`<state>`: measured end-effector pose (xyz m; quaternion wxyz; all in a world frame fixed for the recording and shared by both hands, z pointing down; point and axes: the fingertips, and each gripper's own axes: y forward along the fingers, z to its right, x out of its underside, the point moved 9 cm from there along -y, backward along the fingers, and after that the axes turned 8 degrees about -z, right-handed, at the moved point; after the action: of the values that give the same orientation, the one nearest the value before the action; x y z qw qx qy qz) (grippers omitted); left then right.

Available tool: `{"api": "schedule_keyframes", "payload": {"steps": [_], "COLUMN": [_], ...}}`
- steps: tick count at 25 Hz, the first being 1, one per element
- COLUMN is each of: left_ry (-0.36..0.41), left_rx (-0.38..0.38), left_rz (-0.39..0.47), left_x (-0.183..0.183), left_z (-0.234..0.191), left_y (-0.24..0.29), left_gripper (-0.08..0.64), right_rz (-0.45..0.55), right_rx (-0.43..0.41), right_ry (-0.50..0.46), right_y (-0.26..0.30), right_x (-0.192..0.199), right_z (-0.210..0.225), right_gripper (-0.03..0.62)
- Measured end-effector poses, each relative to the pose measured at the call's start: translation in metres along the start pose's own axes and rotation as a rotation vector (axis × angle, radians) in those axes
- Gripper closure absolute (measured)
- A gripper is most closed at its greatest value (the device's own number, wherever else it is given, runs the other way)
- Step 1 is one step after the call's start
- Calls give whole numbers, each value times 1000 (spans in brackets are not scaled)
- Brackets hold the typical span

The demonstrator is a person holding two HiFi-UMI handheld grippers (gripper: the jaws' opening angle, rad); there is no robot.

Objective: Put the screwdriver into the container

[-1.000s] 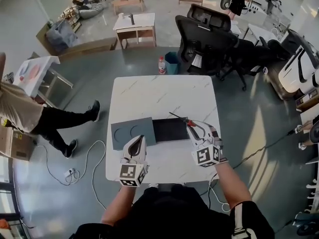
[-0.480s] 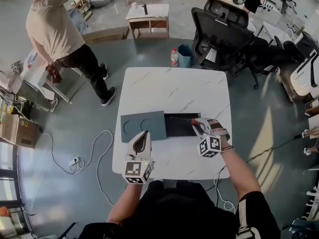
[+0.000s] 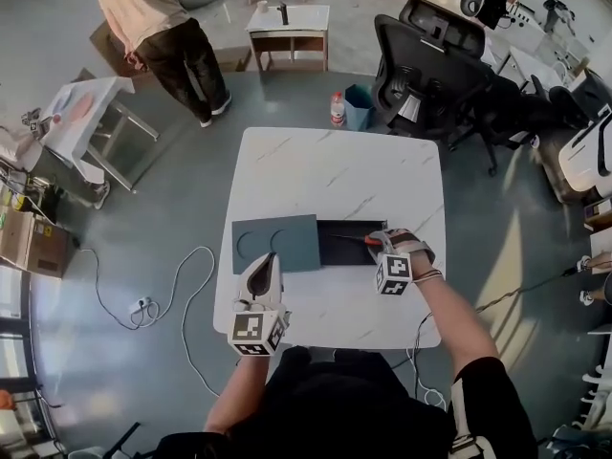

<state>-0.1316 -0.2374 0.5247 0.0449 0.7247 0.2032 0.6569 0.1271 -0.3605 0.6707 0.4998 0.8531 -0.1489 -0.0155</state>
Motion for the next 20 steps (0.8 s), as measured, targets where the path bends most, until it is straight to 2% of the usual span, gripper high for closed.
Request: {"api": "schedule_keyframes", "payload": {"steps": [8, 12, 14, 17, 20], "left_ry": [5, 12, 15, 5, 8], "left_rx": [-9, -6, -10, -23, -26], "left_rz": [7, 6, 8, 12, 11], "left_x": [-5, -2, -2, -5, -5], "left_z": [-8, -11, -12, -17, -18], "left_y": [-1, -3, -5, -7, -8], "left_gripper": [552, 552, 552, 552, 552], "right_rz": [-56, -84, -89, -72, -8], "right_rx": [-104, -140, -141, -130, -66], "right_ry": [-43, -23, -11, 28, 120], "right_y": [17, 22, 21, 12, -11], "right_x": [-5, -6, -6, -3, -2], "right_z": [0, -3, -3, -2, 5], "right_gripper": [495, 492, 483, 433, 428]}}
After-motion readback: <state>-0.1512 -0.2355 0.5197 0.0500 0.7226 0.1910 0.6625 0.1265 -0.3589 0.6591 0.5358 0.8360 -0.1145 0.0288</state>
